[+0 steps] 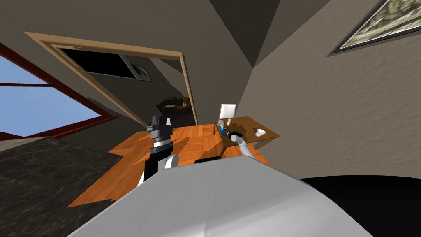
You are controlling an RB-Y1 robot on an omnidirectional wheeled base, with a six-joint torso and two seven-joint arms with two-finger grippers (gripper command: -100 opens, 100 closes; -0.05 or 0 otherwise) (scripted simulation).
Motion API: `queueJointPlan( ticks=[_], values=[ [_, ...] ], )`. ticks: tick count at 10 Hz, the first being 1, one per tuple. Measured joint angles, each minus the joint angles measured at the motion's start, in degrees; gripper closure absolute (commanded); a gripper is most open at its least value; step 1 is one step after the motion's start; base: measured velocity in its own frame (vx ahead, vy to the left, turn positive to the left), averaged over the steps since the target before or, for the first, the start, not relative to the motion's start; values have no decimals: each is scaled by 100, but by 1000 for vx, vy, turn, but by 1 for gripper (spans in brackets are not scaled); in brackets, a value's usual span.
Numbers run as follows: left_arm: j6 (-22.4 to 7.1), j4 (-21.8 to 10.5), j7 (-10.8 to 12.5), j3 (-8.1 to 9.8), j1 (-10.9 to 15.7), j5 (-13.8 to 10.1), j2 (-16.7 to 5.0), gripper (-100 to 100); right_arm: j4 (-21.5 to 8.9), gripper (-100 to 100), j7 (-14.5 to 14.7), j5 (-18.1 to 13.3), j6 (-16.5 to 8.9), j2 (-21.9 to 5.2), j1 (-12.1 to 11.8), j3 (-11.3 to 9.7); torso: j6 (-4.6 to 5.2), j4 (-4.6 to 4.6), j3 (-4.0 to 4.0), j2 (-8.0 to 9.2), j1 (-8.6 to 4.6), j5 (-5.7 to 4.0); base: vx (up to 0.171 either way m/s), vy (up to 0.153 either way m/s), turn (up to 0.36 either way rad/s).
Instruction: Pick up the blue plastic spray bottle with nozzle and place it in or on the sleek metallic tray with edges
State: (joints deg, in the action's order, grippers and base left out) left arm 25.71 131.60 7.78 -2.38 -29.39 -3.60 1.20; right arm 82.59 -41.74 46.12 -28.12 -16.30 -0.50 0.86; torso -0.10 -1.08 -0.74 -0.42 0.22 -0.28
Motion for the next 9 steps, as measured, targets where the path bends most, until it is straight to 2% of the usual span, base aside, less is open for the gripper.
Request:
queueJointPlan(
  ticks=[1, 3, 5, 8, 9],
  values=[
    [0, 0, 0, 0, 0, 0, 0, 0, -9, 100, 12, 20, -26, -12, -1, 12, -9, 0, -6, -12, -5, -4, 172, 96, 58],
    [0, 0, 0, 1, -2, 0, 0, 0, 4, 100, 49, 125, -262, -58, 91, 175, 8, -8, -27, -50, -5, 0, 186, 91, -81],
    [0, 0, 0, 1, -1, 0, 0, 0, 81, 100, 46, 142, -501, -75, 119, 341, 13, -6, -15, -26, -22, -6, 154, 69, -77],
    [1, 1, 0, 1, -3, 0, -1, 0, 221, 100, 25, 225, -1049, -112, 183, 782, 21, -13, -38, -67, -26, -7, 250, 84, -123],
    [1, 1, 0, 1, -3, 0, -1, 0, 199, 100, 50, 275, -1208, -117, 233, 929, 22, -15, -40, -68, -30, -9, 153, 58, -40]
  ],
)
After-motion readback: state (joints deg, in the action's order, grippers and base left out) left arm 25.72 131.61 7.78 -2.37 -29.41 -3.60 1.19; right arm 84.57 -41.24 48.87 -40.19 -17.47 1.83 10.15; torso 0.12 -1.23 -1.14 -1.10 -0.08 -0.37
